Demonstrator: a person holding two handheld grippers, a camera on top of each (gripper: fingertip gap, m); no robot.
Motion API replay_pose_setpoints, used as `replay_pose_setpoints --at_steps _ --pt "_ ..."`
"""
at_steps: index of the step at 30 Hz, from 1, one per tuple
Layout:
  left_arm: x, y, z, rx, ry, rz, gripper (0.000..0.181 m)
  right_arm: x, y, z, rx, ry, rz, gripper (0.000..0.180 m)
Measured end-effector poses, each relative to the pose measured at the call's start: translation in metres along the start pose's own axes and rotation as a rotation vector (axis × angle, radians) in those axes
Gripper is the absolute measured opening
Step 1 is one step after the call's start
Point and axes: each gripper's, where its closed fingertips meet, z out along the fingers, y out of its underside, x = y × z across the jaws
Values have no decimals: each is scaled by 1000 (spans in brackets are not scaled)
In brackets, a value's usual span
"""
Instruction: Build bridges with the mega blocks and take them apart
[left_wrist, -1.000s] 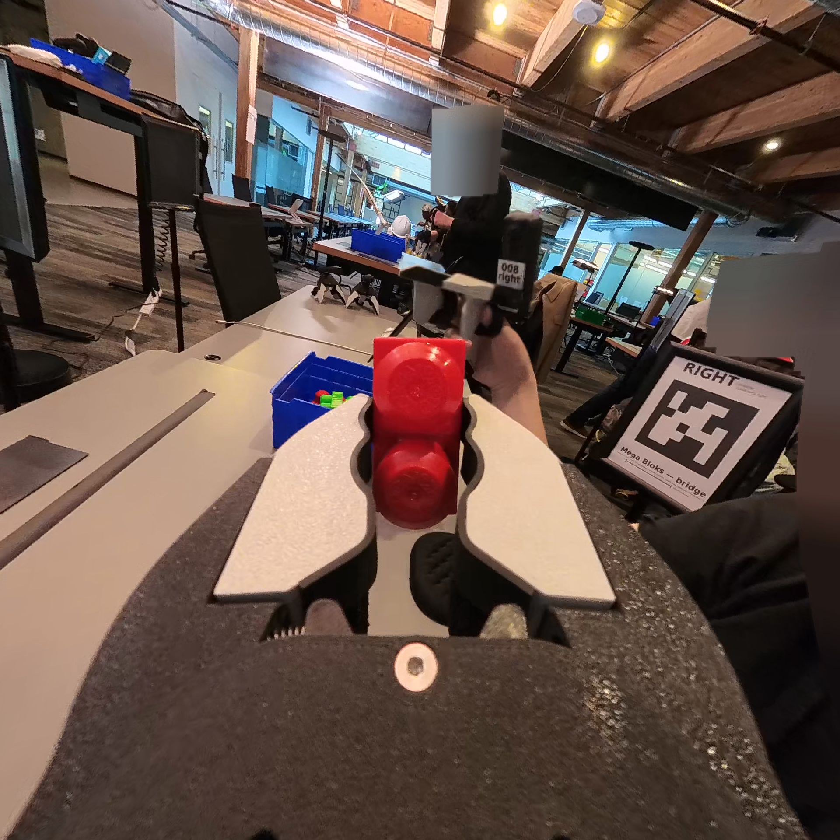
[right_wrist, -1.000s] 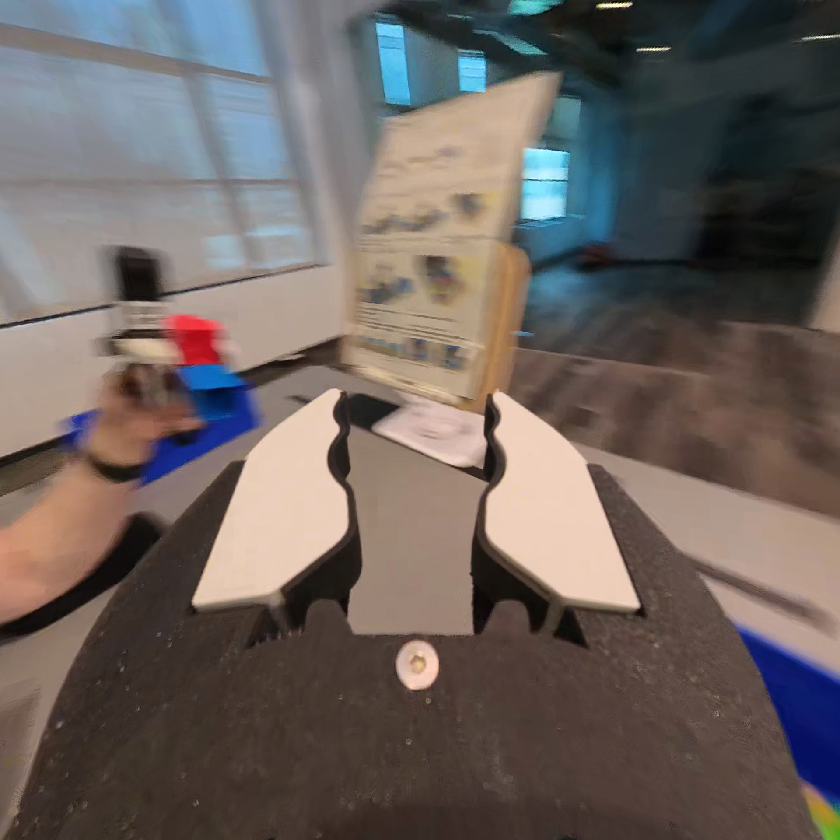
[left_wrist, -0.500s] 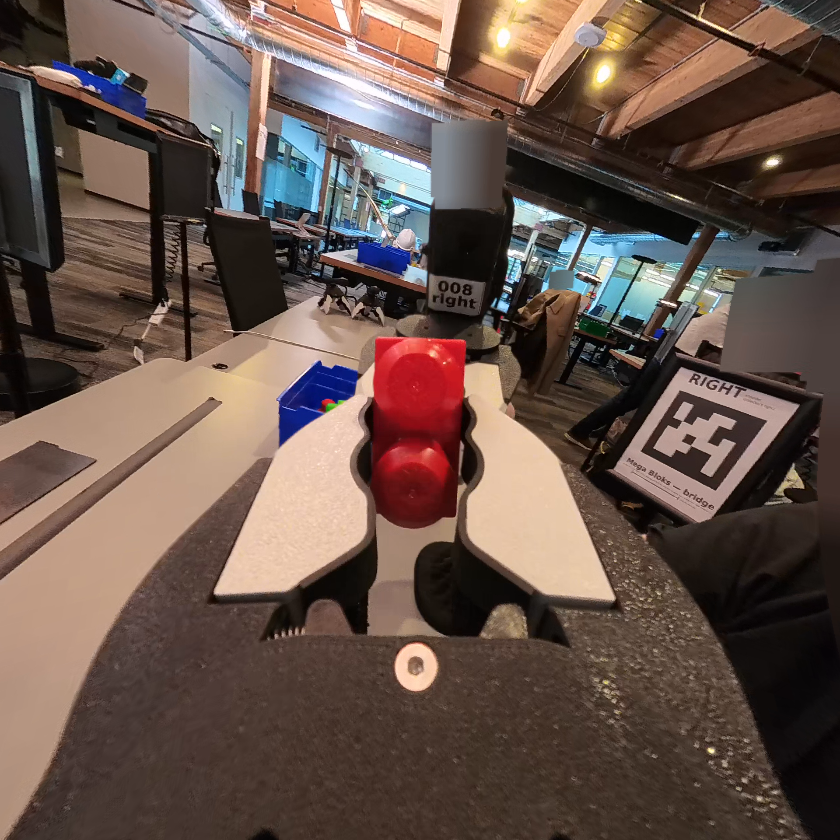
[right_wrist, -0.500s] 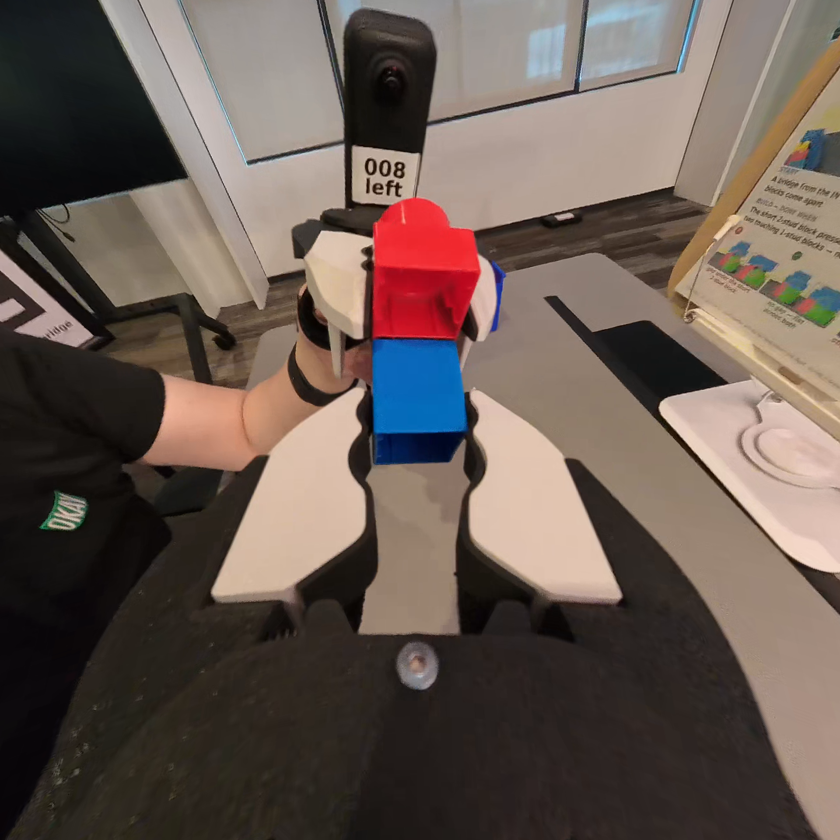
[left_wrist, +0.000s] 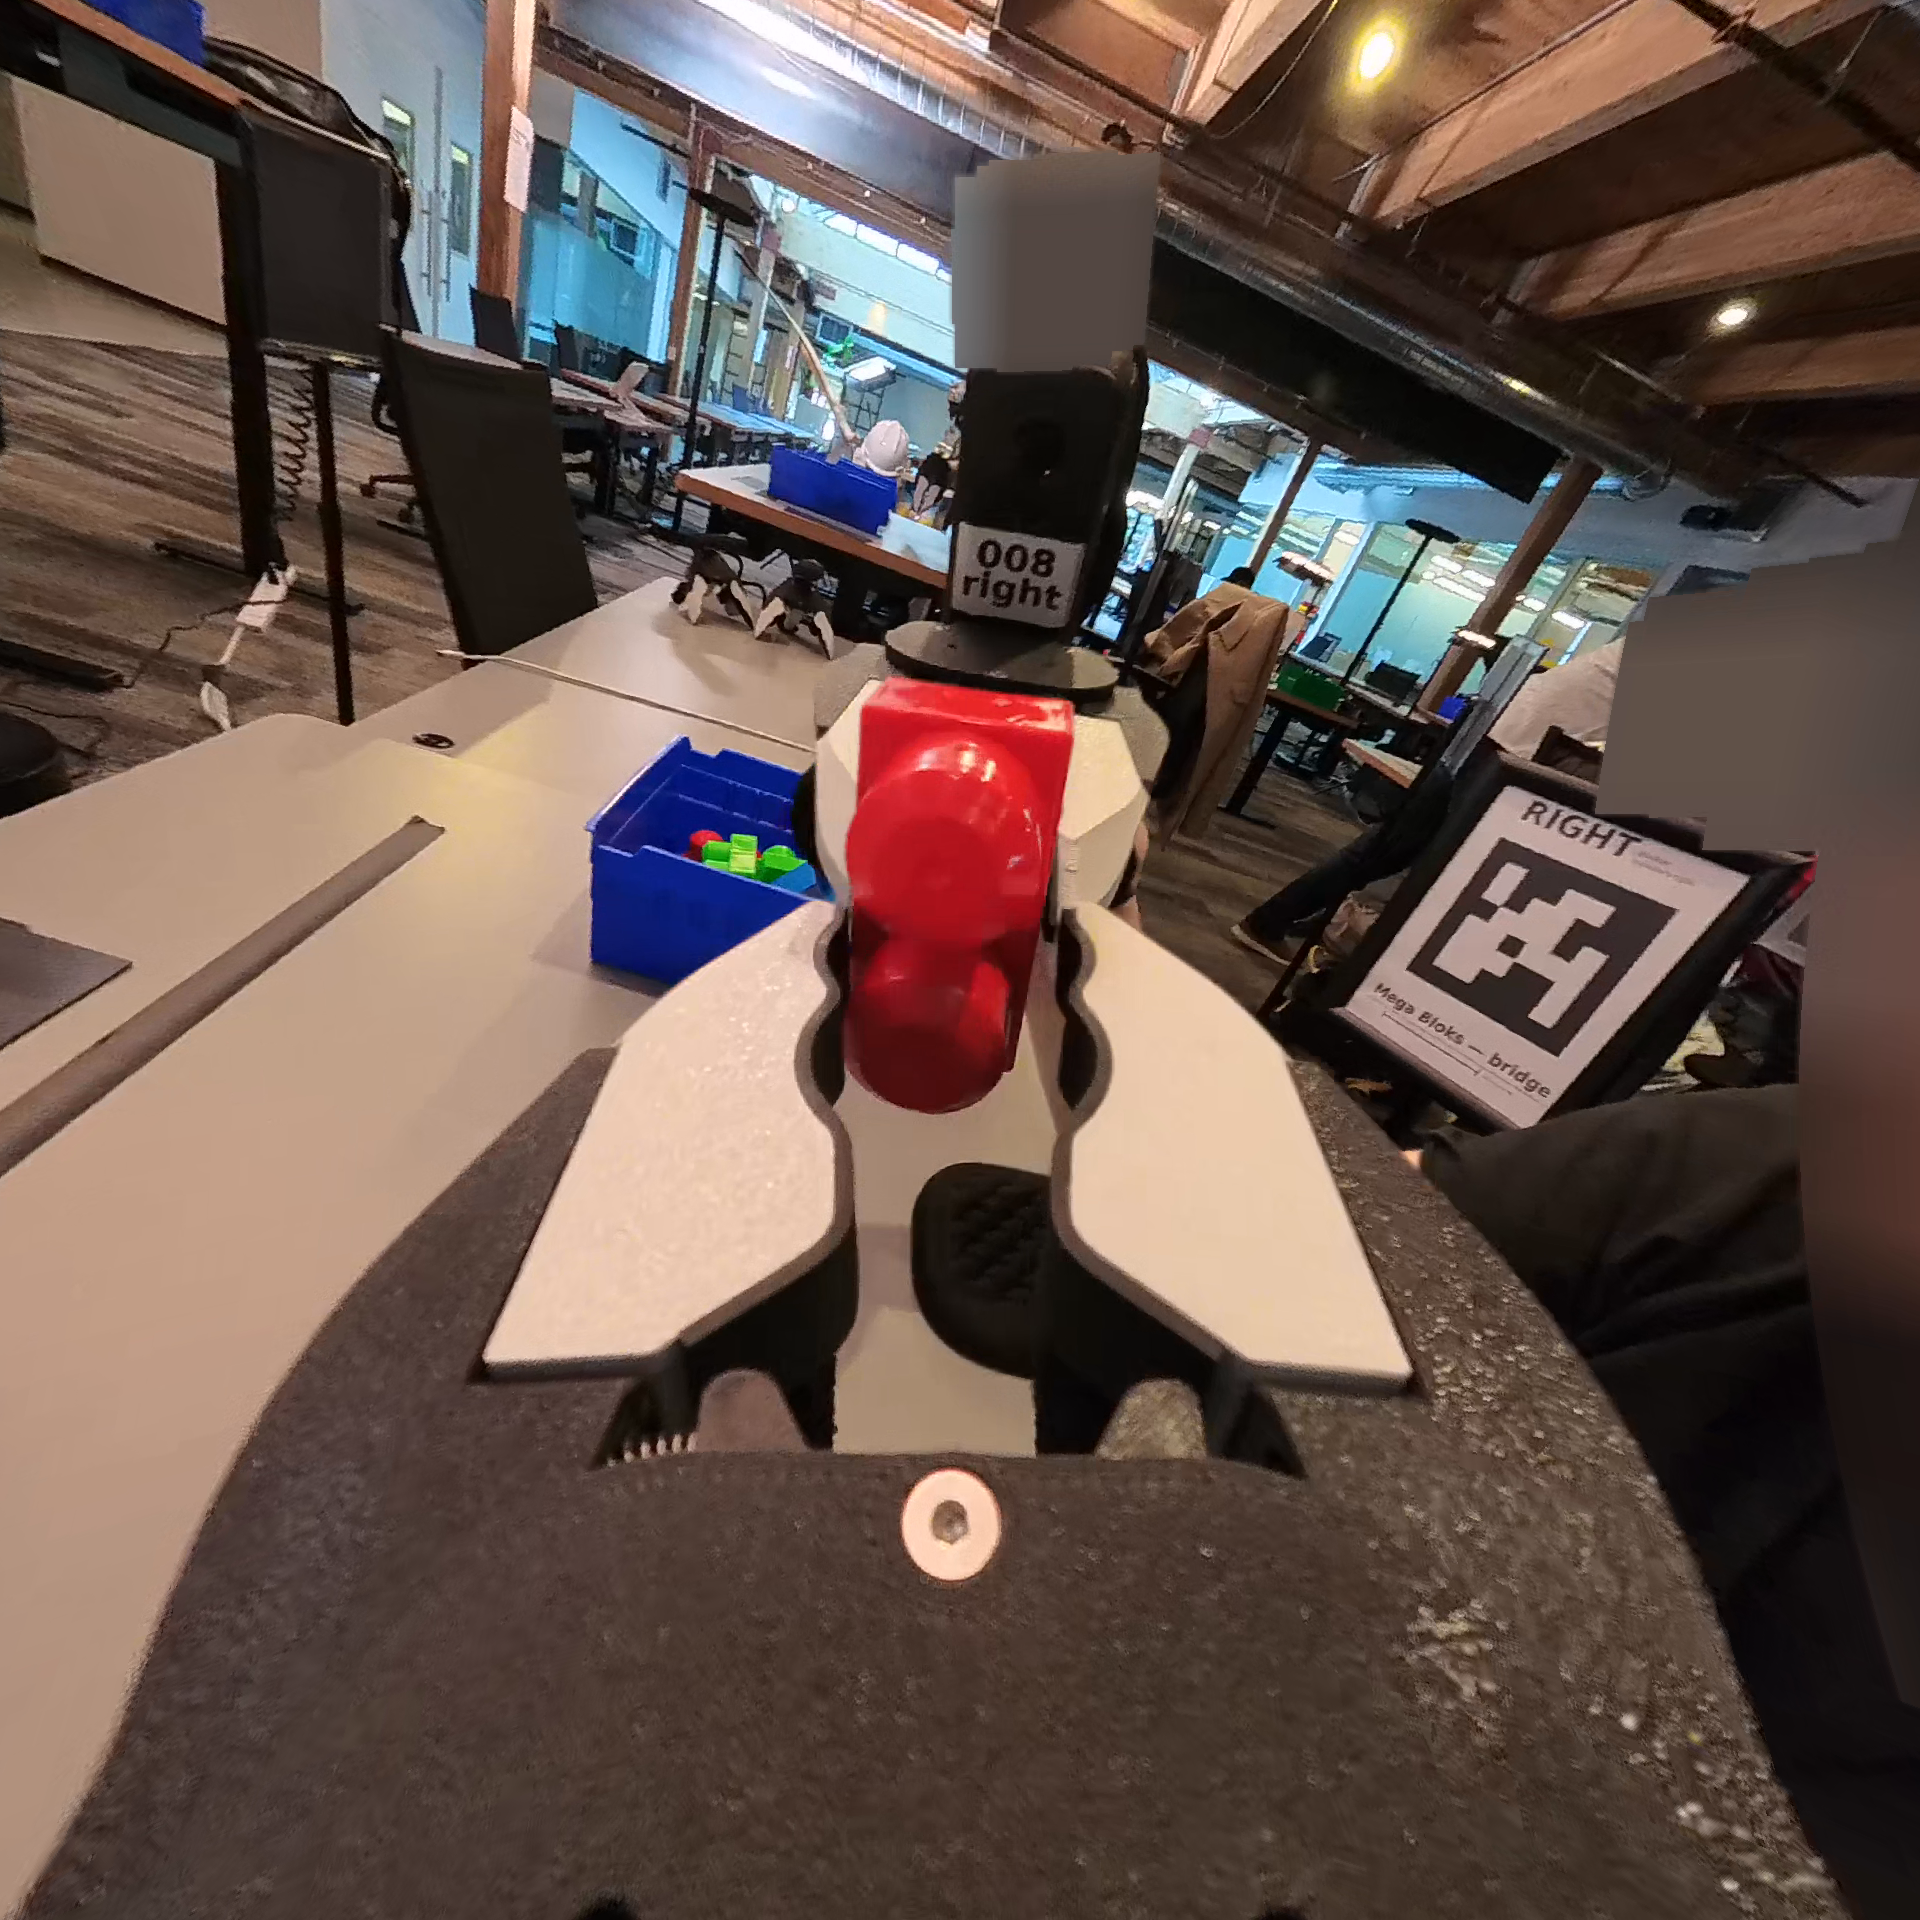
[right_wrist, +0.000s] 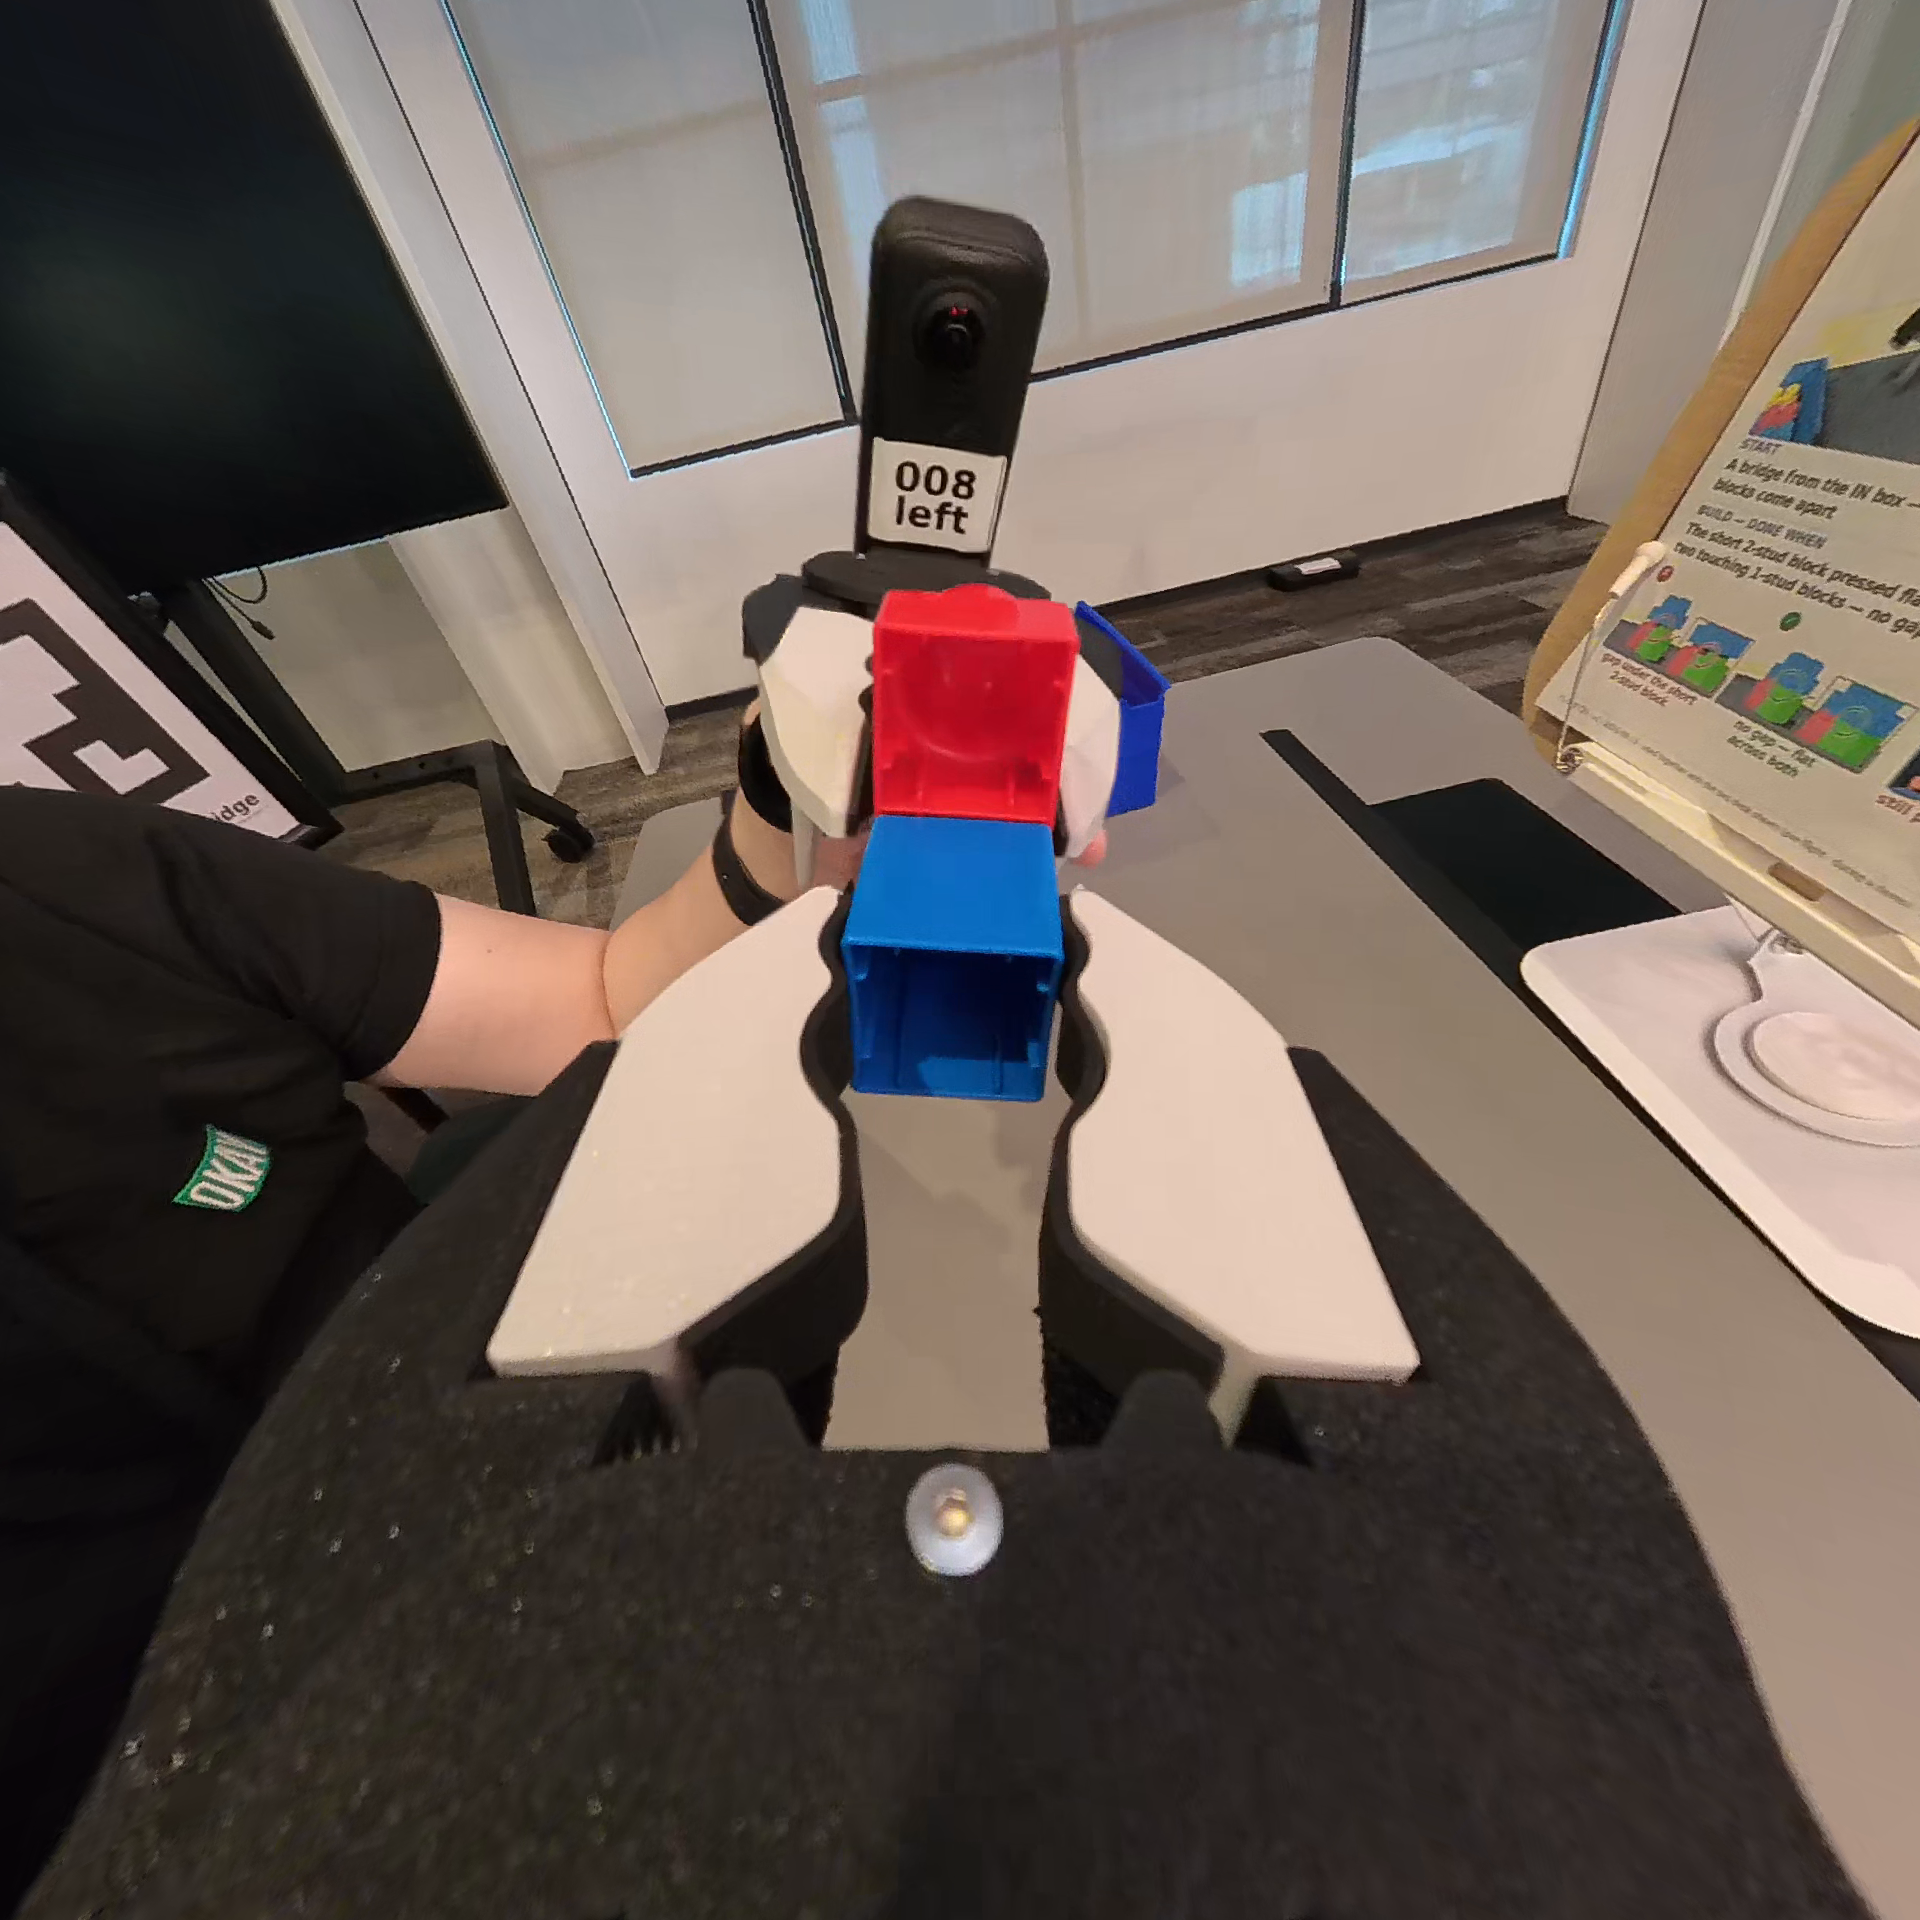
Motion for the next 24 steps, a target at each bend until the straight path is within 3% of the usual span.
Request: replay_pose_setpoints --at_steps 24 --pt "10 5 8 -42 24 87 34 -10 1 -7 -32 -31 -38 36"
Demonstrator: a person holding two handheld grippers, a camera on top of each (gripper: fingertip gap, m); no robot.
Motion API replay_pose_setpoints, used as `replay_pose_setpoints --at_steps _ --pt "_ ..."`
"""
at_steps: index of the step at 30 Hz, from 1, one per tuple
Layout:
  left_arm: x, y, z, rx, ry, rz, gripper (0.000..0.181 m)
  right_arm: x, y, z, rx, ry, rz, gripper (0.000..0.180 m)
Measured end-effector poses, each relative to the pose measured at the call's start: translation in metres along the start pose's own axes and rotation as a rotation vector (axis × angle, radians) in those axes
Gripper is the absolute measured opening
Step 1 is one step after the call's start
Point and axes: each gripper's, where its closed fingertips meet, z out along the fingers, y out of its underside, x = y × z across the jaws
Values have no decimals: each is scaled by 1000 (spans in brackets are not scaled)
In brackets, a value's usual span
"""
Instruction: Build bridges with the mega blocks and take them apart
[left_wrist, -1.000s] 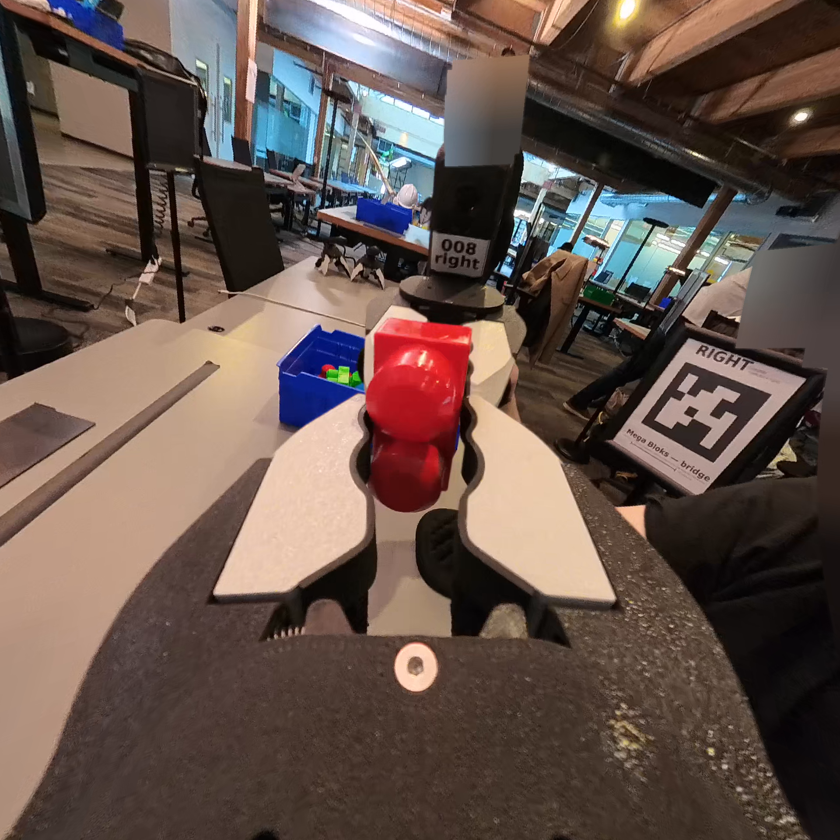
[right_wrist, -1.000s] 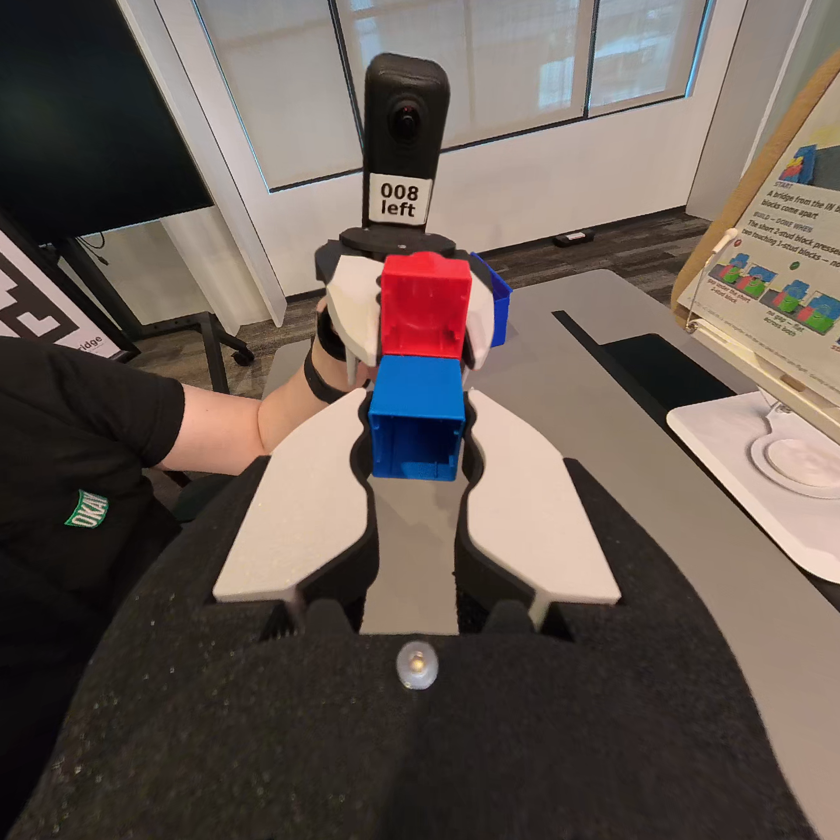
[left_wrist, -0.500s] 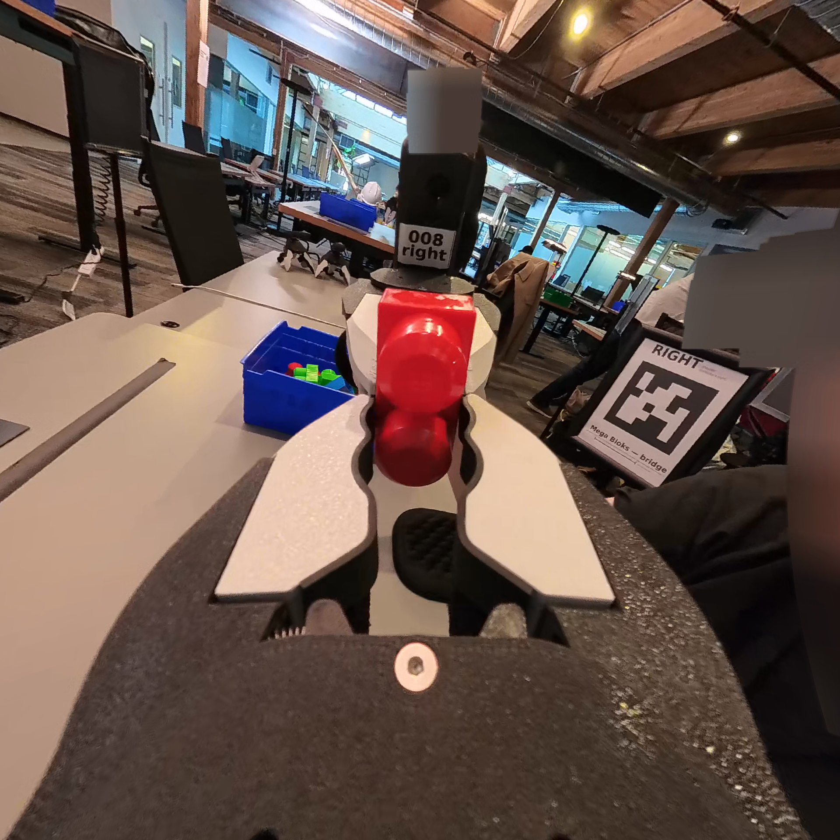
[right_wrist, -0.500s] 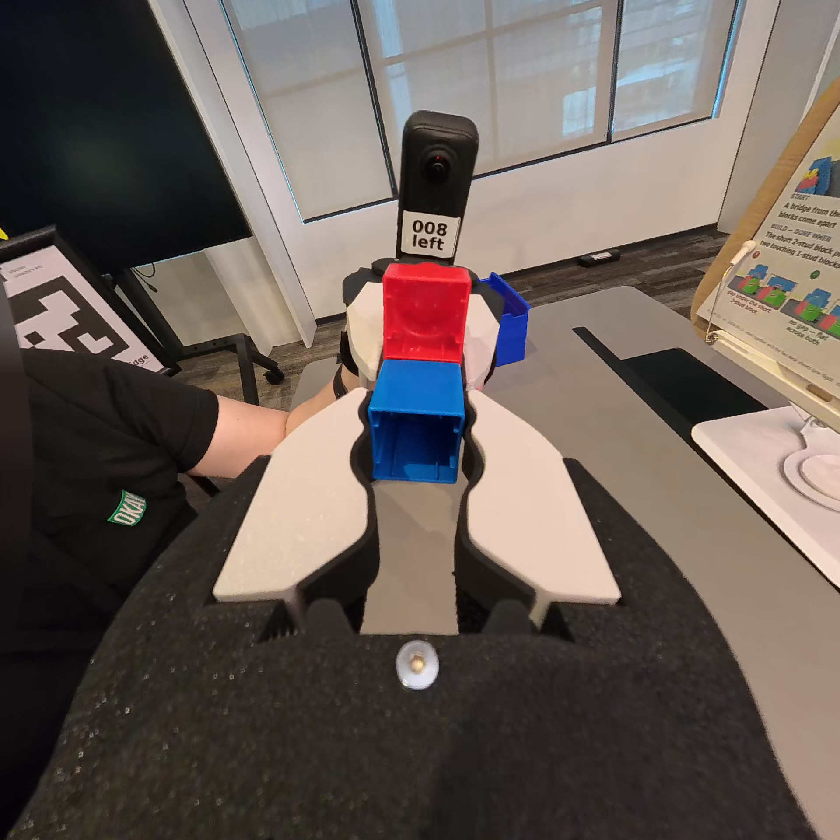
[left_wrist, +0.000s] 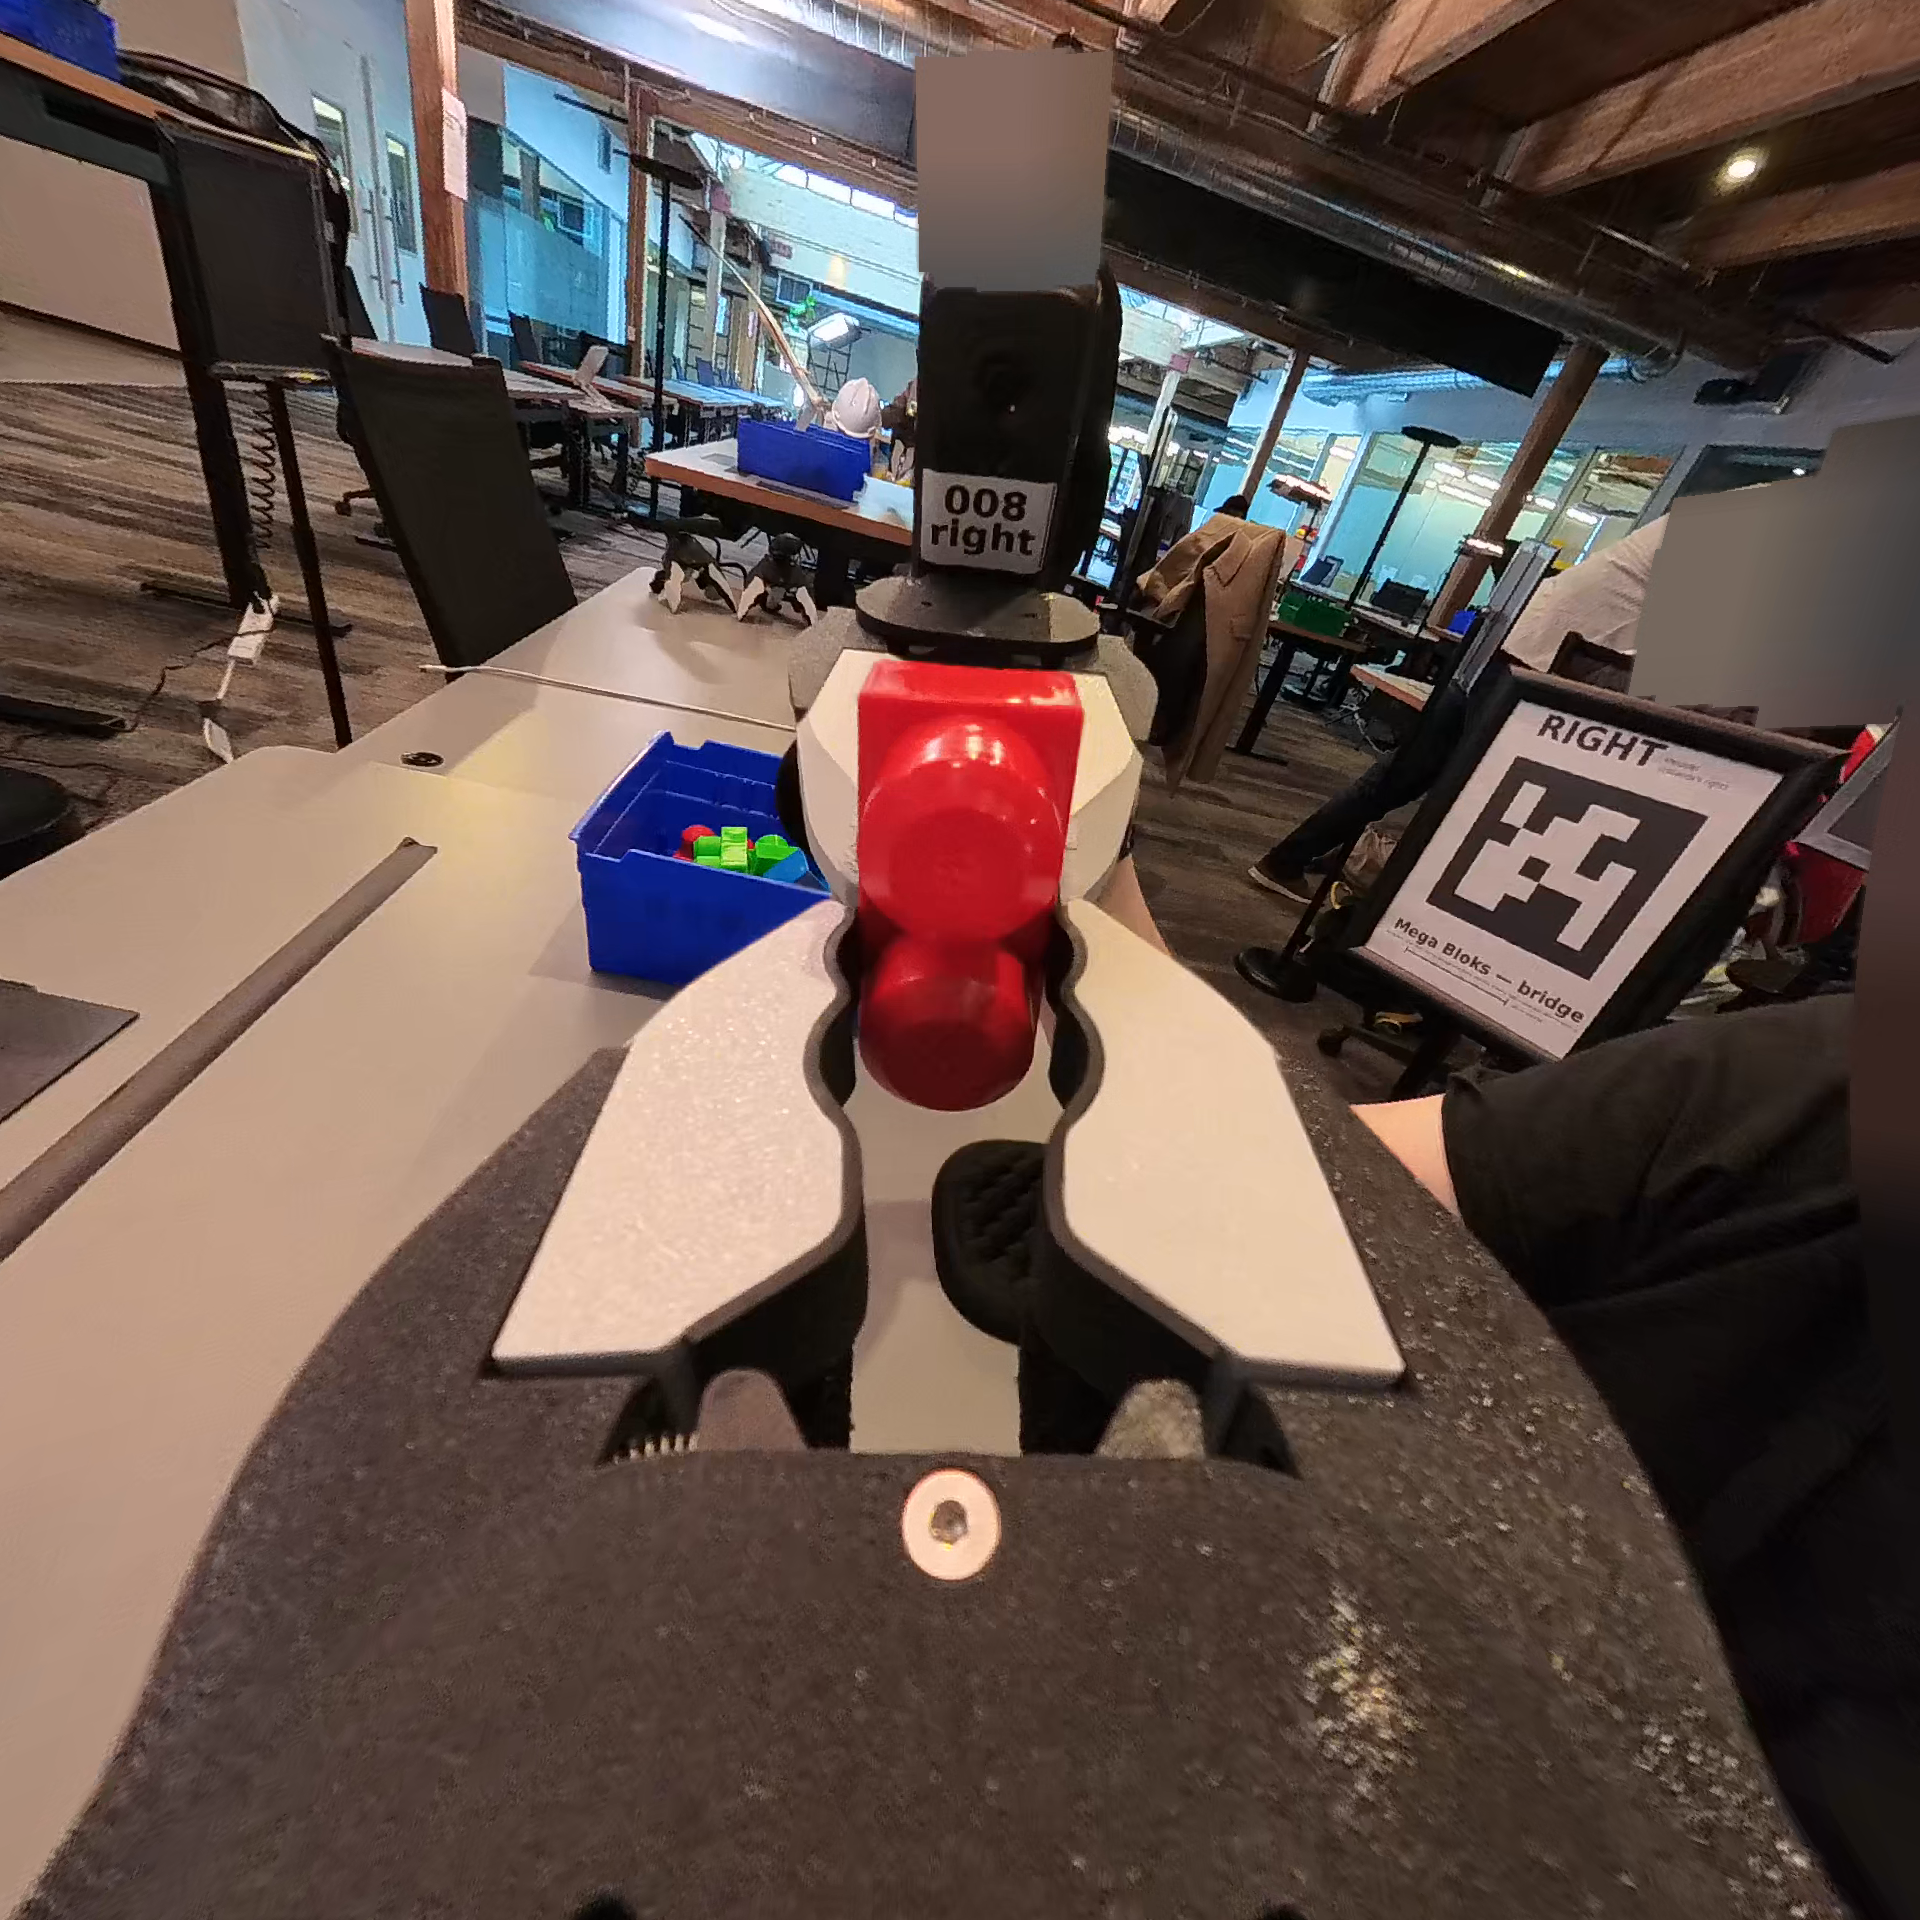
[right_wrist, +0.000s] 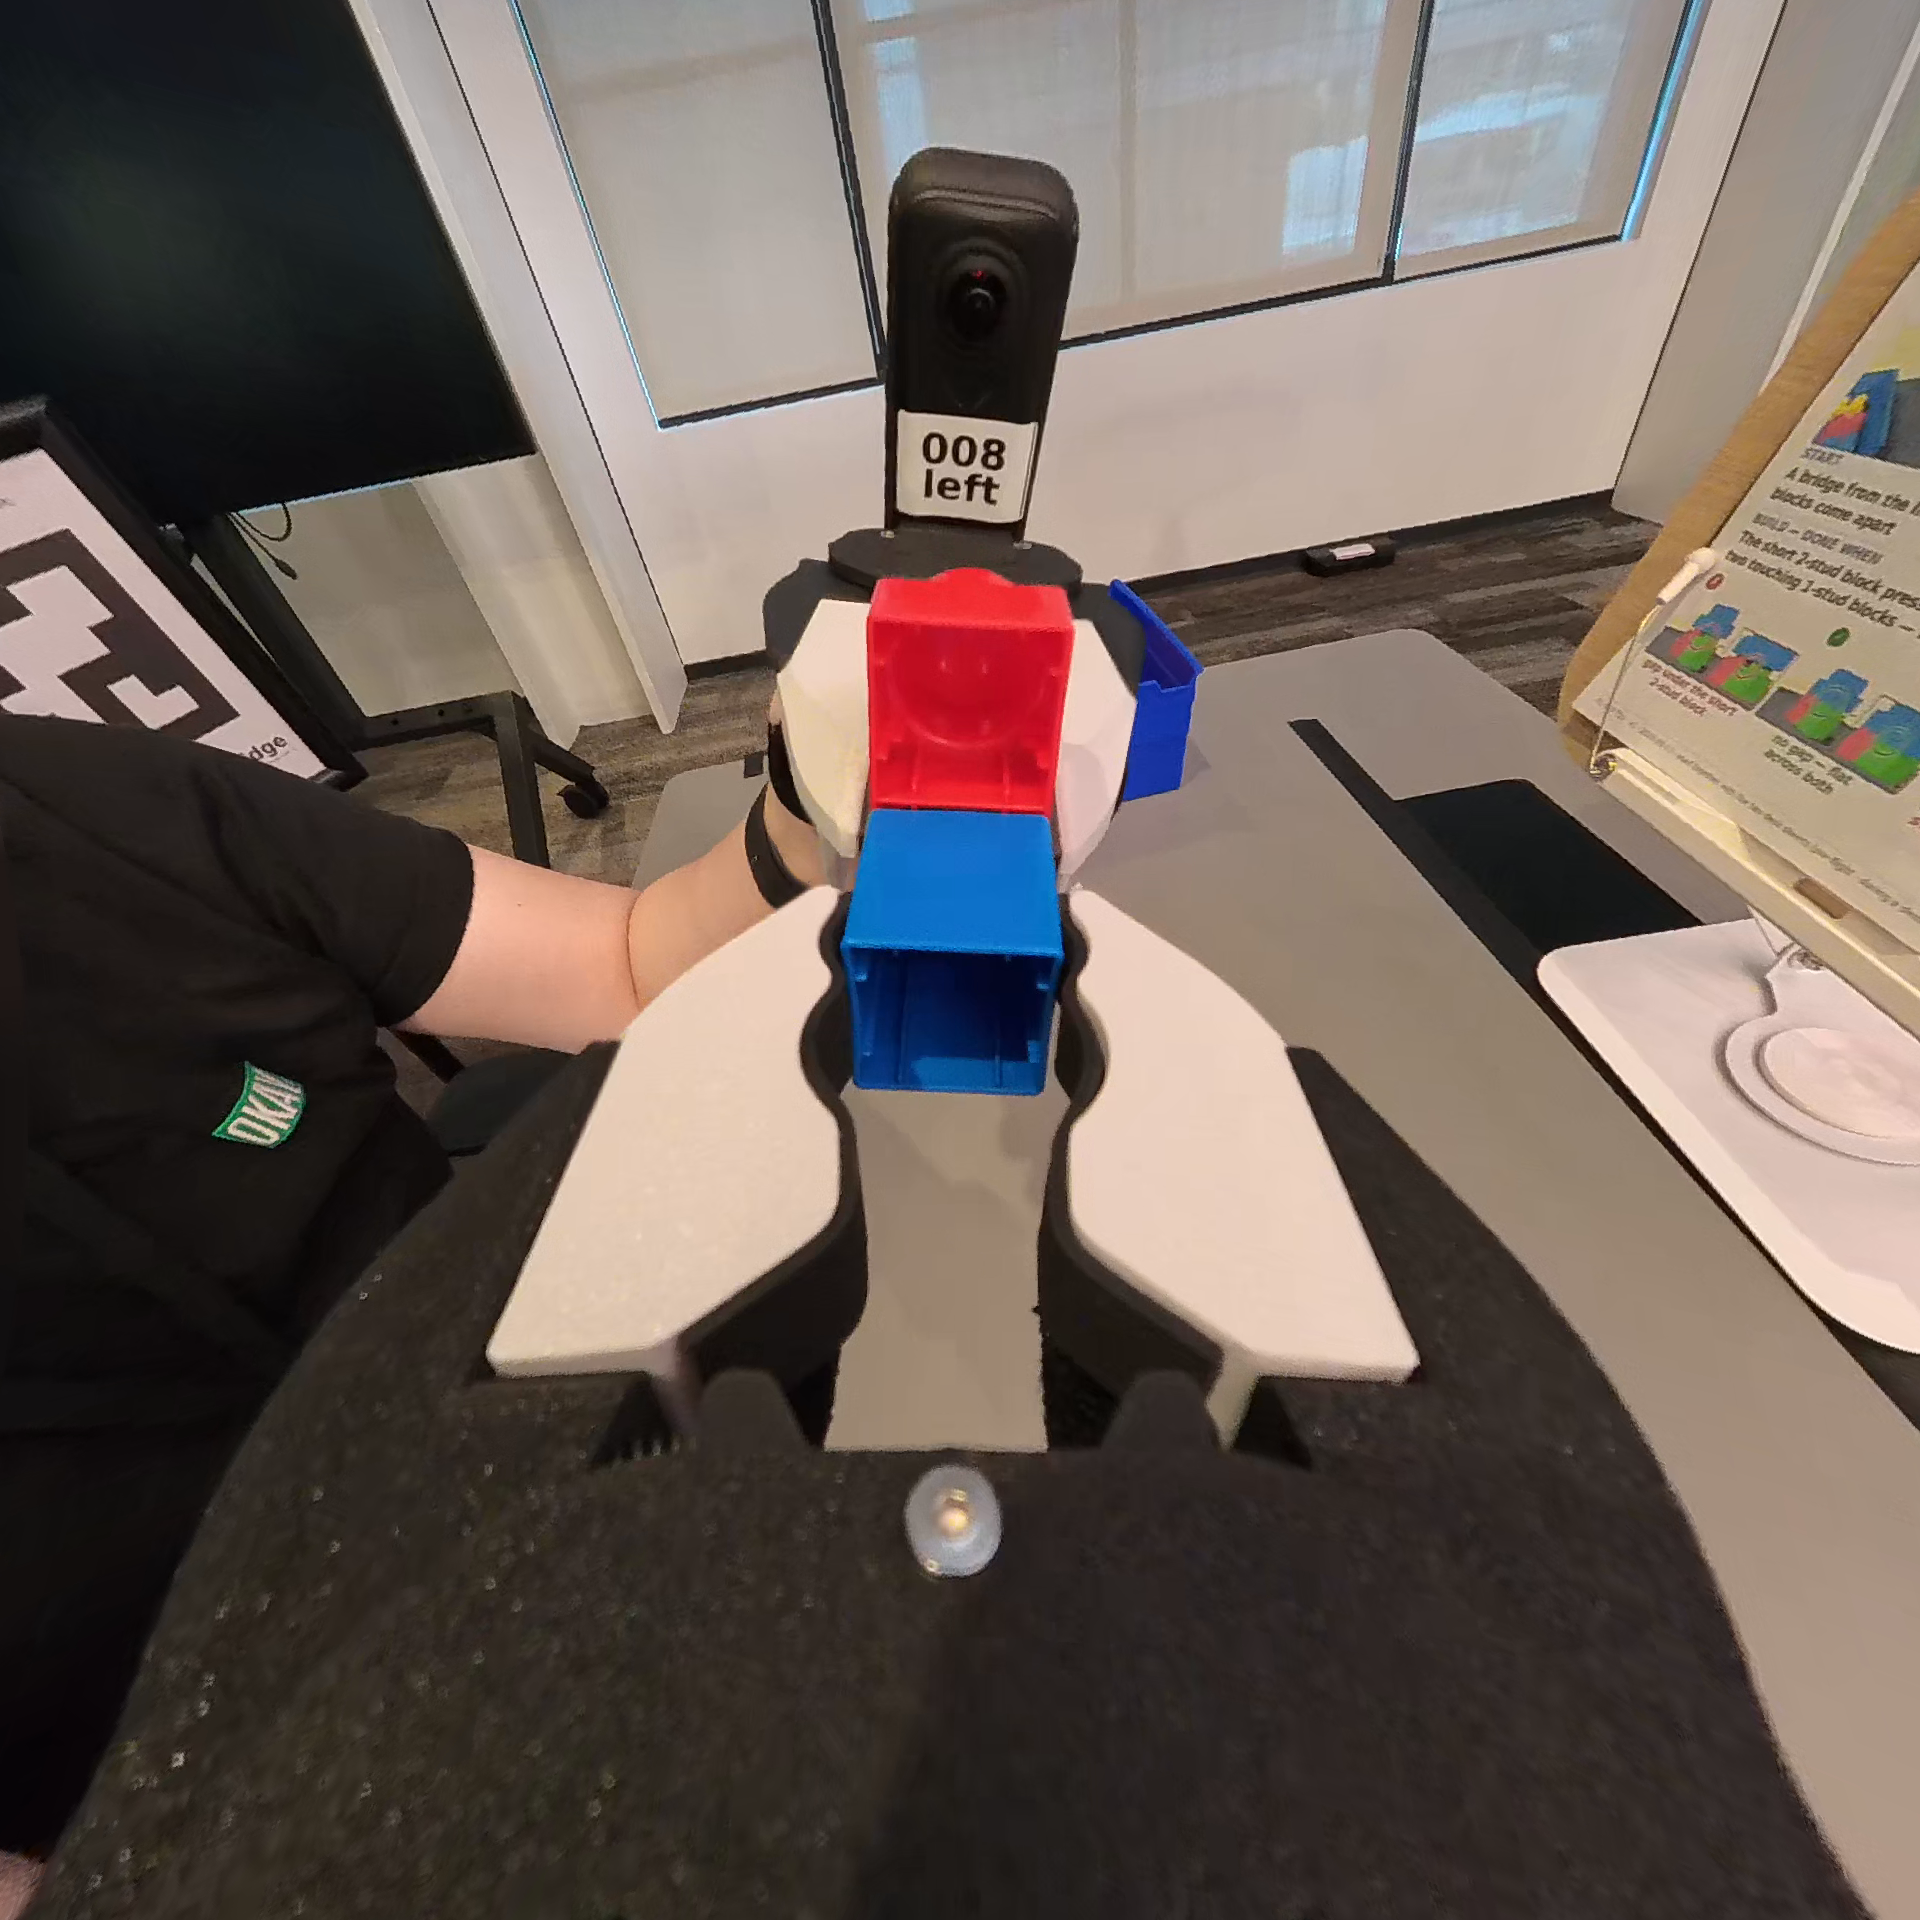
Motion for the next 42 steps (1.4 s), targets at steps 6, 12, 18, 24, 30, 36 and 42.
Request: replay_pose_setpoints --at_steps 6,12,18,24,30,36,42 --pt "2 -3 -3 11 1 -1 34 -1 -1 1 5 -5 1 36" --pt "-5 -39 -61 160 -32 -7 34 22 -5 -63 109 113 61 36" --pt "1 -42 -76 126 -100 82 34 65 52 -252 75 907 152 36" --pt "-4 -18 -45 17 -76 57 34 94 177 -358 18 1235 551 36" --pt "-5 -2 -26 -49 -59 39 34 111 203 -364 -93 1307 603 42" --pt "-19 19 -14 -149 -121 56 34 94 118 -337 44 1253 334 51" --pt "-26 51 4 -312 -161 105 34 35 21 -170 21 612 -21 52"
